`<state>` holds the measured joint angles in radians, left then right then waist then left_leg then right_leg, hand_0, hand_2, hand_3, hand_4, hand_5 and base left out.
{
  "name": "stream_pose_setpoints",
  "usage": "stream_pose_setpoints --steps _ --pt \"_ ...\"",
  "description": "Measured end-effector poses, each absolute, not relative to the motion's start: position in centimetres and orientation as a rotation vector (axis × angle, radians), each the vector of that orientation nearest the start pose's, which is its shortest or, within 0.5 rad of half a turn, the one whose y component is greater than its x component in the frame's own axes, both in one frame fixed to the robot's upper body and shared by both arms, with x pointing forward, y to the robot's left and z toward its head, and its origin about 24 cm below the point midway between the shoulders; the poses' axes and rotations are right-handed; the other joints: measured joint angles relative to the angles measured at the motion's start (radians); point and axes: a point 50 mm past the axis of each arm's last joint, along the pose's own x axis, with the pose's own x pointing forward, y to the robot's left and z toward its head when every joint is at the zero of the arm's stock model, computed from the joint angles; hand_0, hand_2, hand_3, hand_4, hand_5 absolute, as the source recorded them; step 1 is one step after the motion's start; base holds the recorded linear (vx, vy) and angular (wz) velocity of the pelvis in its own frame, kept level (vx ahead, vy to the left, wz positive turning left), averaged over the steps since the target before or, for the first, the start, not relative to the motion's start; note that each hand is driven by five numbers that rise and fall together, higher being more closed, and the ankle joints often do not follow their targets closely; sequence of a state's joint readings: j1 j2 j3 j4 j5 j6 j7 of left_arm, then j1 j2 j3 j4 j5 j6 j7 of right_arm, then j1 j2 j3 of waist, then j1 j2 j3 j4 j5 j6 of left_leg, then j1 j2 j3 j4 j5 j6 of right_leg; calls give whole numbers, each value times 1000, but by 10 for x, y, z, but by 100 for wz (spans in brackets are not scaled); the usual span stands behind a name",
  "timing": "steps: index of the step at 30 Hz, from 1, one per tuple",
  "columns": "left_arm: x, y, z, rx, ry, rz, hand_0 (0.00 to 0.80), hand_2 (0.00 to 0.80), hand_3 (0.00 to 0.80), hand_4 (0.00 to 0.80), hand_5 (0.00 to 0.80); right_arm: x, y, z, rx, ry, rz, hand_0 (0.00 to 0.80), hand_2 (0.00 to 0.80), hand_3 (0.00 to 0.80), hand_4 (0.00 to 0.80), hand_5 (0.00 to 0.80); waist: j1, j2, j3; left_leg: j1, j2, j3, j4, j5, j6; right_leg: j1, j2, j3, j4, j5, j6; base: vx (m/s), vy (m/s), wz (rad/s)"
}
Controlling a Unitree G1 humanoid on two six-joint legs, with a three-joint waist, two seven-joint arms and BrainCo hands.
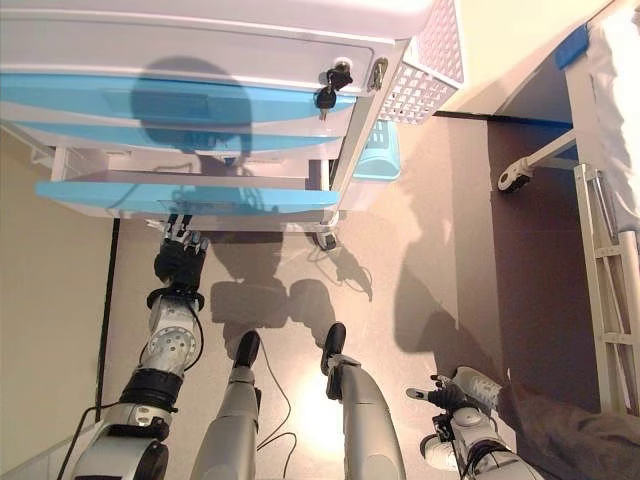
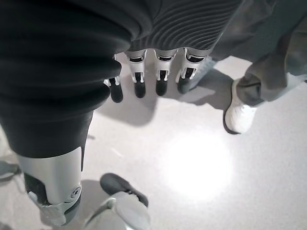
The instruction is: Open the drawer and pick up the medicine
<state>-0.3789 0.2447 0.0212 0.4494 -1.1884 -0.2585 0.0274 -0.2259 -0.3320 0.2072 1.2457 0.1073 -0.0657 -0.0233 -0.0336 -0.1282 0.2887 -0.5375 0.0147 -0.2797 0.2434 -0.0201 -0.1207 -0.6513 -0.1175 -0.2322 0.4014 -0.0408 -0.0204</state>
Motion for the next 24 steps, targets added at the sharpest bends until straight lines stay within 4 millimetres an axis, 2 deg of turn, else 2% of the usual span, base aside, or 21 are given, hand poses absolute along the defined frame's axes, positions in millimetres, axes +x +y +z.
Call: stream_pose_setpoints --steps 9,12,18,24 --pt "316 211 58 -923 -146 194 800 800 800 800 800 183 -259 -122 -358 956 -89 0 0 0 0 0 27 14 12 0 9 -36 34 -22 -30 -7 -6 -40 90 -71 -24 -5 -39 13" --pt "312 211 55 -924 -141 191 800 800 800 800 800 183 -259 -122 -358 957 -90 0 0 0 0 0 29 14 13 -1 11 -54 34 -23 -30 -6 -8 -54 107 -88 -32 5 -31 17" --pt "309 208 50 -928 -118 183 800 800 800 800 800 184 -262 -121 -363 956 -95 0 0 0 0 0 51 16 14 0 19 -57 44 -23 -30 2 -10 -81 135 -112 -42 -7 -31 13" --pt "299 208 45 -929 -101 177 800 800 800 800 800 183 -262 -121 -364 958 -95 0 0 0 0 0 56 17 15 -1 21 -90 45 -23 -30 8 -13 -108 149 -126 -50 -2 -23 11"
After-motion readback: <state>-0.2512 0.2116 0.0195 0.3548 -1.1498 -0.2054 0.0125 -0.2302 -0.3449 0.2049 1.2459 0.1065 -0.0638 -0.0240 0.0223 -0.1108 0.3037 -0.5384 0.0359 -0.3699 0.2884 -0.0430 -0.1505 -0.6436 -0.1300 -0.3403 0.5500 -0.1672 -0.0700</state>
